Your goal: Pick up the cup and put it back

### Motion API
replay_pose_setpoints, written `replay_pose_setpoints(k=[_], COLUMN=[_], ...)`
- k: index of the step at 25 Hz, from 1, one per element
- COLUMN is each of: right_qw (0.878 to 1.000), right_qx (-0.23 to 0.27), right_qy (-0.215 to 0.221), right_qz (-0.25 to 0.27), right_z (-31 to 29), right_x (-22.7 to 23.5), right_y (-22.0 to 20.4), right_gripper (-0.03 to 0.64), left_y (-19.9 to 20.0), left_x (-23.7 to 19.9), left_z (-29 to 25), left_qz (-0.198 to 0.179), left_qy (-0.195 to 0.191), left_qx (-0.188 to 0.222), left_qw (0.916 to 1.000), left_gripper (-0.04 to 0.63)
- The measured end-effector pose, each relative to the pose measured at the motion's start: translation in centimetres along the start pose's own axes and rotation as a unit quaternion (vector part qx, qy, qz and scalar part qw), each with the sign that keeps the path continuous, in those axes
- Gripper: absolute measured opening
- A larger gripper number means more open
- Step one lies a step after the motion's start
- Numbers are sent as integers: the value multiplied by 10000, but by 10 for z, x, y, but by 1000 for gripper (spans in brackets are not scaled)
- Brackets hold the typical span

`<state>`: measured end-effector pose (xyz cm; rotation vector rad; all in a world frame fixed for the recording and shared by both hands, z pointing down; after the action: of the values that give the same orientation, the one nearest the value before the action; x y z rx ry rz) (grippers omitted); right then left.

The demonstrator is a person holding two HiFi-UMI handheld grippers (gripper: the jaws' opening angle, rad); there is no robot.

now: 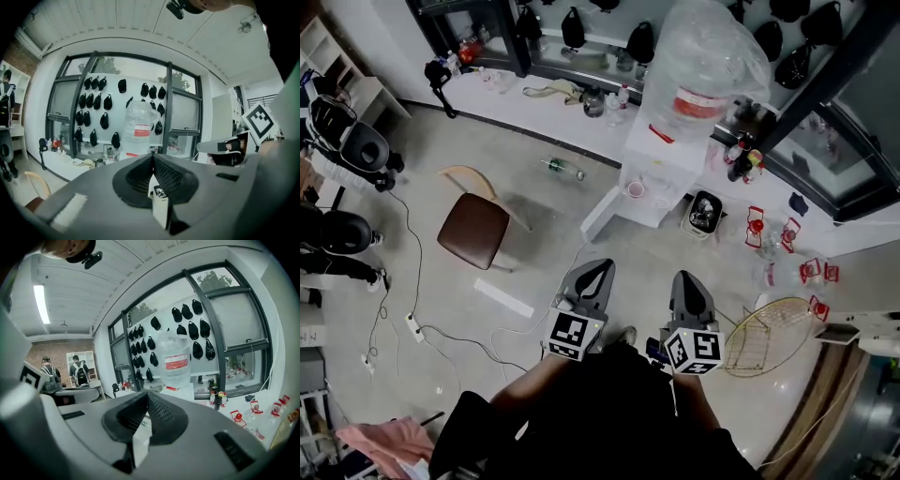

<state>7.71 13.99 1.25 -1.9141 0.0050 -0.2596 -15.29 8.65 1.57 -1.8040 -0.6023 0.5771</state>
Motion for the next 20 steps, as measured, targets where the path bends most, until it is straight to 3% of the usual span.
replay_pose_setpoints(k=[20], right_qw=[9998], right_qx=[57], right_qy=[-193], right_qz=[-42], right_z=[28], right_x=[-36], right_y=[-18], right_gripper=[-6], left_y=[-6], left_x=[-11], left_z=[21], left_qz=[-17], left_qy=[-310], left_qx=[164], left_qw=[9994], left_gripper=[6])
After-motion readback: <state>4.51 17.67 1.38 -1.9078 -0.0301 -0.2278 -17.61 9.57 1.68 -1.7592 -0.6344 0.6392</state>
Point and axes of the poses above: the fingertips, and each gripper's own axes: z backward along the fingers, x to its right, y out of its top, the point moved 10 cm from there along z, backward along the fingers, and after that the axes turned 6 degrees about -x, right-handed, at the moved point
